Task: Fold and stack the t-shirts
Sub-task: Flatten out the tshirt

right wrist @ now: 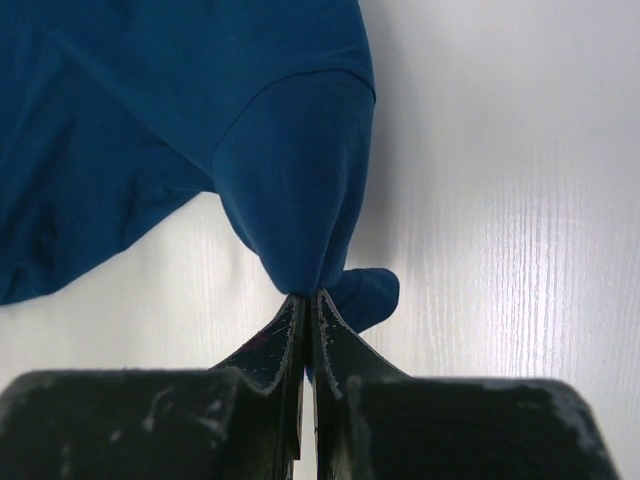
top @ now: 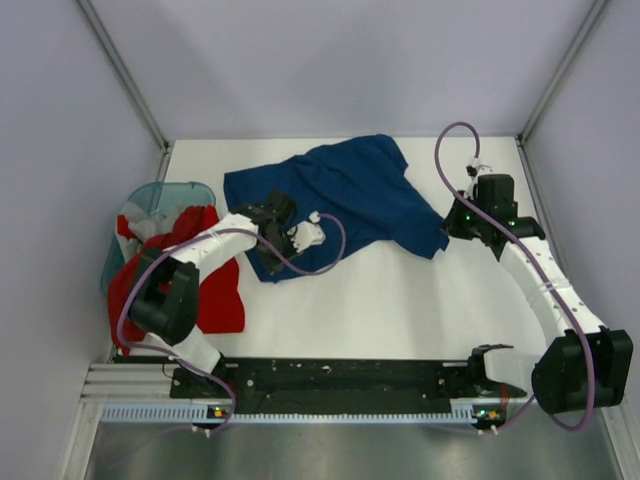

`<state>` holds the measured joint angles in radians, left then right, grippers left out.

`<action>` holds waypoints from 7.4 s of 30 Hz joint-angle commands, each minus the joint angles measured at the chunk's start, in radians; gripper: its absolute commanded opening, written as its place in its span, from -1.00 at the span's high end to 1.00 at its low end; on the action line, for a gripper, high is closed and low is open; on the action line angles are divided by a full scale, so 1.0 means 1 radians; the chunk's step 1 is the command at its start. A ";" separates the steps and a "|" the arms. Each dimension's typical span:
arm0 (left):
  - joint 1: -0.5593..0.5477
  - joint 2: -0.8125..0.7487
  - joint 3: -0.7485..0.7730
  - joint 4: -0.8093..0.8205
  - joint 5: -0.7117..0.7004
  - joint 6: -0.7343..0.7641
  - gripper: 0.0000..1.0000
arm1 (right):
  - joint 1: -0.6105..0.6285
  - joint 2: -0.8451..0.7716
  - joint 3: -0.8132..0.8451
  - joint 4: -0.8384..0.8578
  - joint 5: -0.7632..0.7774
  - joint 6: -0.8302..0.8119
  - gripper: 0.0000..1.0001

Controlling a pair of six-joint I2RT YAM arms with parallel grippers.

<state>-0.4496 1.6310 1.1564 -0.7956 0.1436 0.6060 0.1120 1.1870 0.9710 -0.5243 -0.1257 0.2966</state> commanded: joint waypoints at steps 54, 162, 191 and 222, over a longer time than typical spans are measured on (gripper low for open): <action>-0.015 -0.446 0.222 0.016 -0.629 0.018 1.00 | -0.100 -0.188 0.421 -0.086 0.070 -0.025 1.00; 0.040 -0.129 -0.305 0.438 -0.725 -0.112 1.00 | -0.213 0.175 -0.253 0.406 -0.356 0.190 1.00; 0.020 -0.120 -0.144 0.369 -0.645 -0.081 1.00 | -0.219 0.410 0.077 0.228 -0.147 0.087 1.00; 0.012 -0.261 0.950 -0.203 -0.639 0.070 1.00 | -0.293 -0.193 0.721 0.006 -0.152 0.072 1.00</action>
<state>-0.4366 1.3056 2.0567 -0.9527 -0.5056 0.6361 -0.1688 0.9043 1.6455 -0.5335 -0.3149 0.3943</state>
